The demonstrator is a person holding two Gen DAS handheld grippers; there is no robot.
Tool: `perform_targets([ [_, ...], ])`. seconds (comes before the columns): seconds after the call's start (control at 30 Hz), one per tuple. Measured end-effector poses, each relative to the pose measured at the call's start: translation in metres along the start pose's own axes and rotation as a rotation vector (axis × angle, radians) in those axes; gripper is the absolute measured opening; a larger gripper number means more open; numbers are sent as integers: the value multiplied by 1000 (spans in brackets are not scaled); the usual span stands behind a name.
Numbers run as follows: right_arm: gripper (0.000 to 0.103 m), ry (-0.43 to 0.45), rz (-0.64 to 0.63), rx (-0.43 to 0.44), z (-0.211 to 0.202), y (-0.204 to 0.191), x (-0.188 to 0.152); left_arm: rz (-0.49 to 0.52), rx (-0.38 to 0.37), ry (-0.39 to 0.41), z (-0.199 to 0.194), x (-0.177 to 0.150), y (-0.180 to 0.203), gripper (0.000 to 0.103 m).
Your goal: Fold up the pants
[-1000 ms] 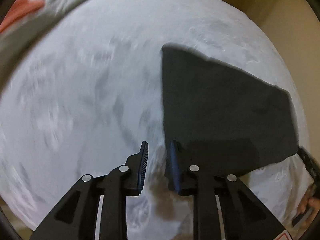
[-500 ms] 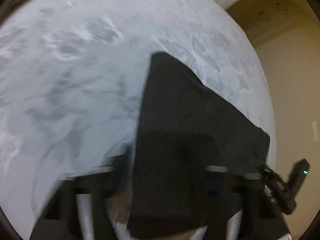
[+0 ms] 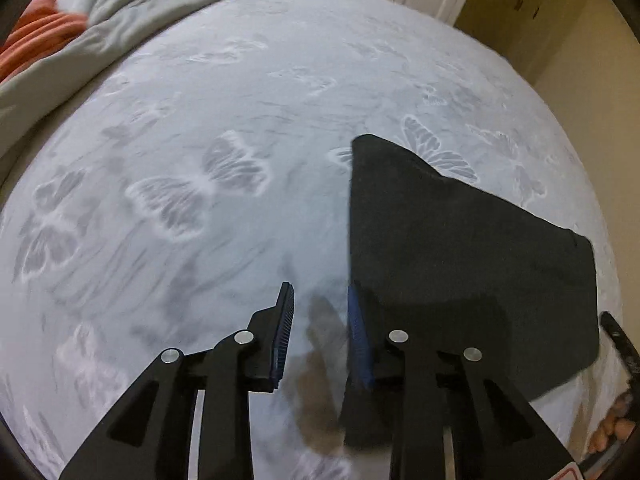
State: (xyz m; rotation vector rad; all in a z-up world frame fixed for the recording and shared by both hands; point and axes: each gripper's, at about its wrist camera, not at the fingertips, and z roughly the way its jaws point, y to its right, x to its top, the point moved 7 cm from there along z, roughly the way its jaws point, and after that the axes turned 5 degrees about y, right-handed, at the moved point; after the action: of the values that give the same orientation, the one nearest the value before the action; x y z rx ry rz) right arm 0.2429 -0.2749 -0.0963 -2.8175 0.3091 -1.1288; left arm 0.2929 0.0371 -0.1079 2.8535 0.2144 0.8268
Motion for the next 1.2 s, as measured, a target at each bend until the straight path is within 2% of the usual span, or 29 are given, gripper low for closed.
perform_targets([
  [0.03,35,21,22,46,-14,-1,-1,16,22,18,-7,-4,-1,40],
  [0.1,35,30,8,100,-28,-12,-6,54,68,74,-22,-10,4,49],
  [0.13,34,13,-18,99,-24,-17,-13,66,85,96,-29,-12,9,50],
  [0.17,34,-58,-80,53,-6,-17,-28,87,95,117,-39,-16,15,51],
  [0.2,38,-134,-126,1,15,-13,-45,112,102,128,-44,-20,19,57],
  [0.23,44,-110,-115,7,16,-11,-46,142,116,142,-56,-27,23,63],
  [0.27,44,-79,-72,-2,1,-6,-42,177,141,169,-68,-33,27,65],
  [0.33,45,-86,-46,-37,-20,-3,-38,244,188,235,-95,-48,32,74],
  [0.4,46,-28,-22,15,-61,-7,-35,263,185,266,-115,-62,34,80],
  [0.43,51,-7,-14,36,-78,-9,-37,265,171,276,-123,-68,36,82],
  [0.53,64,68,3,60,-127,-14,-59,259,122,290,-143,-90,39,85],
  [0.57,65,84,7,57,-131,-15,-64,255,101,302,-148,-96,41,86],
  [0.63,73,132,10,30,-136,-13,-78,244,79,327,-151,-105,41,86],
  [0.7,74,150,29,-31,-128,-11,-87,248,65,340,-151,-111,44,86],
  [0.77,74,145,26,-25,-120,-13,-90,264,48,345,-148,-114,47,86],
  [0.9,76,181,-44,-106,-112,-19,-96,286,66,371,-135,-117,50,86],
  [1.0,83,192,-84,-98,-108,-28,-102,276,44,376,-126,-116,53,86],
  [1.2,83,193,-141,-97,-100,-38,-113,268,41,425,-121,-117,60,86],
])
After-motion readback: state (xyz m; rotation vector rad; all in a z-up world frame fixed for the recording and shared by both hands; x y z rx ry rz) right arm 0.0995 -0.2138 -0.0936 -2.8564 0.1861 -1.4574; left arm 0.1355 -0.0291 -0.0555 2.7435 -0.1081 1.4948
